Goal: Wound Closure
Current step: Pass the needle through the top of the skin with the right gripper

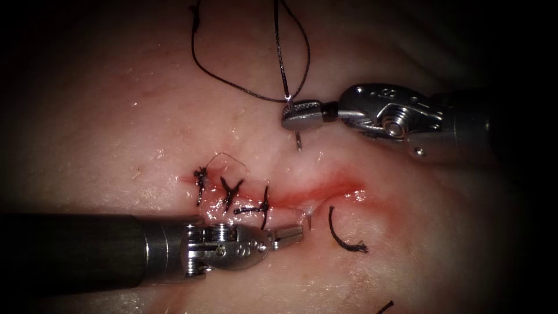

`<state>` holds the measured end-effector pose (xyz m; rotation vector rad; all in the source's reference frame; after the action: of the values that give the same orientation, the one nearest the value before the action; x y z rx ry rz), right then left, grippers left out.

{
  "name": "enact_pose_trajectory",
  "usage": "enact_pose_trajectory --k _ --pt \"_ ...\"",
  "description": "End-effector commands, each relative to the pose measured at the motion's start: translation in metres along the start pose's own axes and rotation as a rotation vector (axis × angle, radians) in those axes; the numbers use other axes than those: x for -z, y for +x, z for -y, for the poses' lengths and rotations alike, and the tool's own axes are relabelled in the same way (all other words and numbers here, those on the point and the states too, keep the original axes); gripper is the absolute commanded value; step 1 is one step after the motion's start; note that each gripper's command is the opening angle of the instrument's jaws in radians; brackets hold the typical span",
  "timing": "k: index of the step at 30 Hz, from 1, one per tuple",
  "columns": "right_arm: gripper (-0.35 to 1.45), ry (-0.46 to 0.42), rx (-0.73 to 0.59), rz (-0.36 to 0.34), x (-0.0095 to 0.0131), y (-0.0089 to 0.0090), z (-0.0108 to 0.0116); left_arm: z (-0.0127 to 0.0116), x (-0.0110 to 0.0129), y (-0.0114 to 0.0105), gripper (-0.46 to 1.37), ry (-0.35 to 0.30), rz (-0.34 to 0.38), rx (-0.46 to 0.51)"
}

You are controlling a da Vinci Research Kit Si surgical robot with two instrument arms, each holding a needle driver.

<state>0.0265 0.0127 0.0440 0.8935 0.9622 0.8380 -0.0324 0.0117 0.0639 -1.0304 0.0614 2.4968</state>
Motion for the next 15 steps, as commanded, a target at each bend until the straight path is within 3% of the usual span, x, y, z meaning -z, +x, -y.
enact_pose_trajectory --k 1,4,10,13,15 --pt "-0.35 -0.002 -0.008 0.004 0.0 0.0001 0.0001 0.0 0.0 0.0 -0.35 -0.003 0.0 0.001" --pt "-0.35 0.006 -0.096 0.009 0.0 -0.0011 0.0007 -0.0001 0.0001 -0.0001 -0.35 -0.003 0.0 0.0" --pt "-0.35 -0.014 -0.108 0.037 -0.0003 -0.0024 0.0012 0.0 0.0003 -0.0002 -0.35 -0.004 0.0 0.0" --pt "-0.35 -0.101 0.092 -0.009 -0.0002 -0.0013 0.0001 0.0 0.0003 -0.0001 -0.35 -0.004 0.0 0.0" --pt "-0.3 -0.113 0.131 -0.034 0.0 -0.0008 -0.0006 -0.0001 0.0003 -0.0001 -0.35 -0.002 -0.002 0.002"
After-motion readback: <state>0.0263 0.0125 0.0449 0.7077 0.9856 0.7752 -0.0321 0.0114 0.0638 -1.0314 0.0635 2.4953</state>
